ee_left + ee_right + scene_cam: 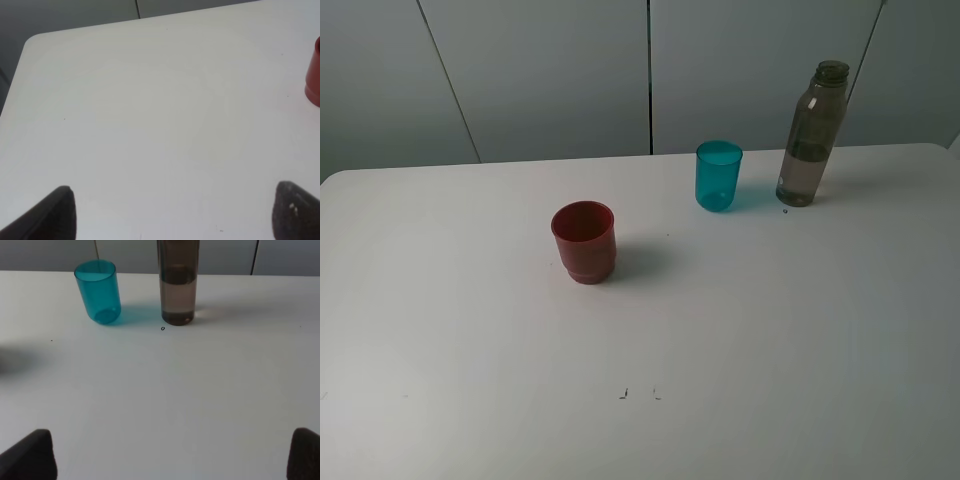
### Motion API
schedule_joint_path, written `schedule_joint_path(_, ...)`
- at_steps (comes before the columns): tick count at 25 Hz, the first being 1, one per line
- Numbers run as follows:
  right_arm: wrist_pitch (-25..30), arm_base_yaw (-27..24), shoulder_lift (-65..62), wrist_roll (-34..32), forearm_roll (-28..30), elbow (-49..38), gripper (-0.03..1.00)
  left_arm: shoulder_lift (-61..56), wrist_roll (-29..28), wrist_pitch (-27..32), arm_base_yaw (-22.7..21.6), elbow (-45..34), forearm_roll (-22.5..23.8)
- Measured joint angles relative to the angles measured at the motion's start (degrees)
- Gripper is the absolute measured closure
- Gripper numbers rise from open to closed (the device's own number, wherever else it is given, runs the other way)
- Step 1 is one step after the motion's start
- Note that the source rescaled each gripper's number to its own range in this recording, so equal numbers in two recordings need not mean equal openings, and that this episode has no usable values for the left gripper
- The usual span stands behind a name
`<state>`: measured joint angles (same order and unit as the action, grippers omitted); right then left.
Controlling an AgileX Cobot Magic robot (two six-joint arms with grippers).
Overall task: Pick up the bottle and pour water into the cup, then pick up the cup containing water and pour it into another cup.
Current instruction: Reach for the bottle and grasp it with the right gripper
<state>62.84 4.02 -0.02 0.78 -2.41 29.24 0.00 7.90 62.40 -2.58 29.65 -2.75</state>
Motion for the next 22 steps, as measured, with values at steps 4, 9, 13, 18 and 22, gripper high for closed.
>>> schedule_joint_path(4, 0.0, 0.0, 0.0, 0.0, 0.0, 0.0, -0.03, 0.0, 0.0, 0.0, 0.0, 0.0, 0.0)
schedule_joint_path(9, 0.0, 0.0, 0.0, 0.0, 0.0, 0.0, -0.03, 0.0, 0.0, 0.0, 0.0, 0.0, 0.0)
schedule_joint_path(13, 0.0, 0.0, 0.0, 0.0, 0.0, 0.0, -0.03, 0.0, 0.0, 0.0, 0.0, 0.0, 0.0)
schedule_joint_path(18, 0.0, 0.0, 0.0, 0.0, 0.0, 0.0, -0.03, 0.0, 0.0, 0.0, 0.0, 0.0, 0.0)
schedule_joint_path(22, 0.0, 0.0, 0.0, 0.0, 0.0, 0.0, -0.03, 0.0, 0.0, 0.0, 0.0, 0.0, 0.0)
